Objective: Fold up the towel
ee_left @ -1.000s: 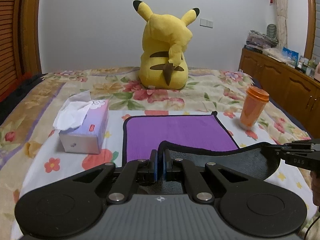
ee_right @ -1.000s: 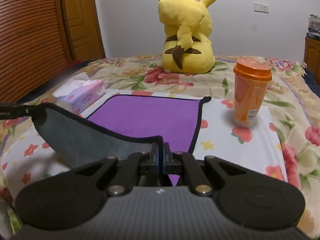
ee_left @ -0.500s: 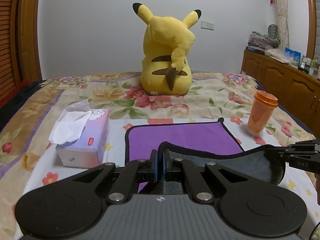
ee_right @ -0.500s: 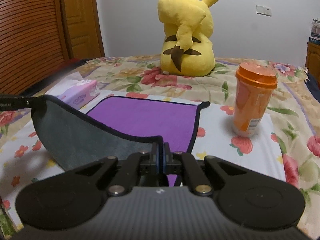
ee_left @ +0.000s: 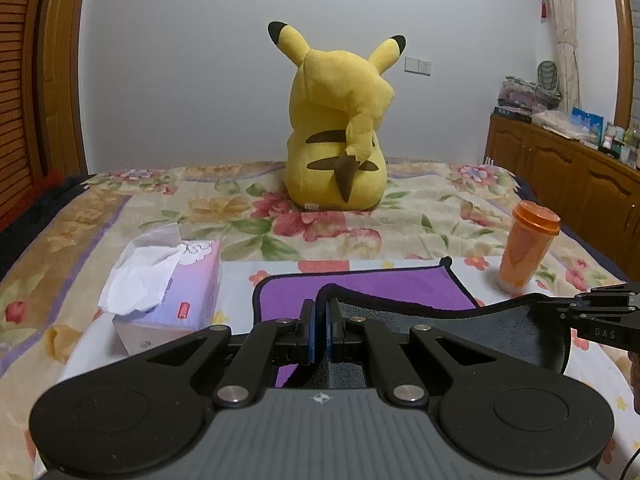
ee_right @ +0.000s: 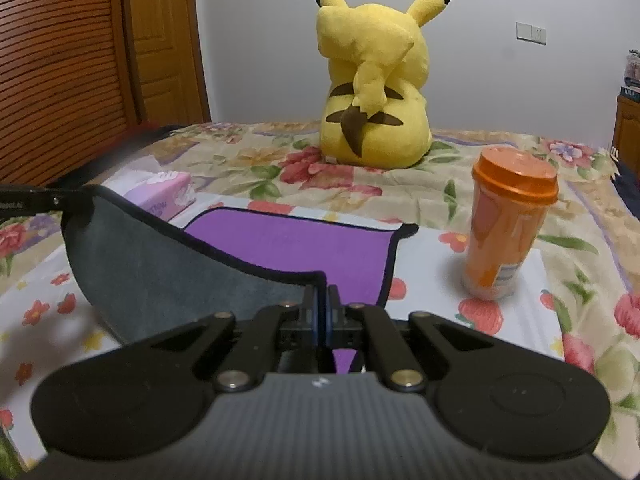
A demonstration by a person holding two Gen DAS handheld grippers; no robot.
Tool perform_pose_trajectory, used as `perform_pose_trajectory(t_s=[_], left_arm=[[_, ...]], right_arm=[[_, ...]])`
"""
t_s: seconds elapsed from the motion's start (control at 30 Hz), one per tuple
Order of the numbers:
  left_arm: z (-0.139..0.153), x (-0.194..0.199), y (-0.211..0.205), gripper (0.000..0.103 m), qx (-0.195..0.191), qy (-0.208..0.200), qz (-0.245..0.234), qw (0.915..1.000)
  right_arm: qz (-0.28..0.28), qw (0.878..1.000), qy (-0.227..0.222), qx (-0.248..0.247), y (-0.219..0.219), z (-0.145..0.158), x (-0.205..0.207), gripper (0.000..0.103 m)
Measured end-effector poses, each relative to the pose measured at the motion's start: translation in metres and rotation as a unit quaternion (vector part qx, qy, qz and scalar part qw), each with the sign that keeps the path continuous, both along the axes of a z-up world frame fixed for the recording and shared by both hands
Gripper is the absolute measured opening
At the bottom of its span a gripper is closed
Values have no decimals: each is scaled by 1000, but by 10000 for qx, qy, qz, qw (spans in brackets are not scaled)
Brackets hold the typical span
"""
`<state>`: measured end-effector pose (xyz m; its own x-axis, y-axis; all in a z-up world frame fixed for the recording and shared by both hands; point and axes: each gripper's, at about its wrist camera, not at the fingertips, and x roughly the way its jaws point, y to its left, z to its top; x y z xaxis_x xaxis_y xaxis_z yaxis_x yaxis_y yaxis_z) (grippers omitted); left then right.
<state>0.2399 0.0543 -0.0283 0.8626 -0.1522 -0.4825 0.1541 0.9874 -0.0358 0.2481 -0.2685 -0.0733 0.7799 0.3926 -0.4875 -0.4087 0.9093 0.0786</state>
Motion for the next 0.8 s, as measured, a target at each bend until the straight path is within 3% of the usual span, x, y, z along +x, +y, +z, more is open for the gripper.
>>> perform_pose_trajectory(t_s=[0.8], left_arm=[[4,17,2,8,230,-102,45,9997]], right_arm=[[-30,9994,-342,-60,-1,16,18,4]])
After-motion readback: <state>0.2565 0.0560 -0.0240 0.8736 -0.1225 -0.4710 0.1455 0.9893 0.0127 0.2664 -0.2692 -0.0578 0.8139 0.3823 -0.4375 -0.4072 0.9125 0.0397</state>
